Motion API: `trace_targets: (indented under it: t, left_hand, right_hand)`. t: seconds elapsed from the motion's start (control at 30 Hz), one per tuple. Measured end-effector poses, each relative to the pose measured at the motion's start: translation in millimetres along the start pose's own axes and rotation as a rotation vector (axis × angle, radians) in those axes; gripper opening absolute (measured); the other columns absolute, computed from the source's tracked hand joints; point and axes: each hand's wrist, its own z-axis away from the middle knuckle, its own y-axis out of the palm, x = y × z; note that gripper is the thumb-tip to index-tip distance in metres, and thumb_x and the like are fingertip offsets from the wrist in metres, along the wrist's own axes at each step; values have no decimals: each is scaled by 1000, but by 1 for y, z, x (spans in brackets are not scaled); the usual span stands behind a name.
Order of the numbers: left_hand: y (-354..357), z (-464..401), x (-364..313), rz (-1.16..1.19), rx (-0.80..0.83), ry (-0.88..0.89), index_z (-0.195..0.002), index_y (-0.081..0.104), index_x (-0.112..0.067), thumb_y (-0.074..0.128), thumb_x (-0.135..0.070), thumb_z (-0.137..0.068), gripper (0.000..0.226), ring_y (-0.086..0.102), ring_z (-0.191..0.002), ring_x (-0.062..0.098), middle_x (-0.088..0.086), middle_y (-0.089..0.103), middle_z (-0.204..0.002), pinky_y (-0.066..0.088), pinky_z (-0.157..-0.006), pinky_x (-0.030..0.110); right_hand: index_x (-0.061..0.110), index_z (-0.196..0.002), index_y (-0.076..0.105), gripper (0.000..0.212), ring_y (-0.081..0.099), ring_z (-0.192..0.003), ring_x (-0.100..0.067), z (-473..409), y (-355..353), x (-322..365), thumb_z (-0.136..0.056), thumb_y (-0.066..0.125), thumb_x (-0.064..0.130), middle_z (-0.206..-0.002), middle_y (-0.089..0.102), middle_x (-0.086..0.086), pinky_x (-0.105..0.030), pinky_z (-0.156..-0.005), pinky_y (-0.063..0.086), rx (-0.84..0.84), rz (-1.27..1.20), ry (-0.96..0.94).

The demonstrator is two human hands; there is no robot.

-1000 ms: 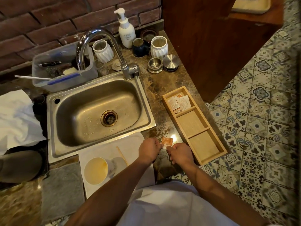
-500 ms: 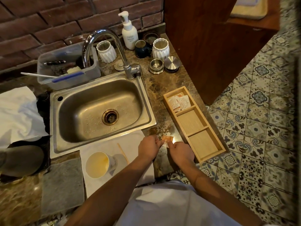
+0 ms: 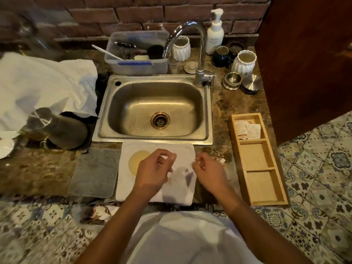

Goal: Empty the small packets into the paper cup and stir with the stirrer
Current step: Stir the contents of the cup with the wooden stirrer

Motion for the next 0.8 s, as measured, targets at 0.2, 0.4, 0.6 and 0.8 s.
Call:
trace_targets:
  t: [0.2,0.4,0.6,0.8]
  left_hand:
    - [-41,8,39,181,-162,-60,-98,67,-31,63,-37,-96,7,61,-53,12,2,71,-71,42,-46,20]
    - [-68,13,70,217,-275,-138,-100,67,-27,60,-35,-98,11,61,-54,12,6,71,-73,44,-47,21]
    - [-75,5,94,140,-307,-185,-114,69,-31,60,-40,-97,21,70,-56,11,-3,74,-90,52,-54,28]
    - [-70,-10,100,98,-246,-196,-117,71,-25,63,-35,-97,25,70,-53,13,-2,74,-85,50,-52,25]
  right_hand:
    - [26,-121,59,32,69,-91,-19,-14,32,22,-93,63,41,-94,68,10,-32,-74,53,125,139,-100]
    - [30,-140,49,49,68,-110,-18,-15,53,35,-94,61,41,-128,68,2,-33,-85,55,191,336,-301]
    - [34,-134,54,37,68,-107,-25,-16,69,48,-98,54,41,-123,65,-2,-35,-81,55,249,440,-388]
    - [29,-129,54,36,64,-99,-25,-22,83,50,-93,60,28,-115,59,-2,-36,-76,55,323,579,-396]
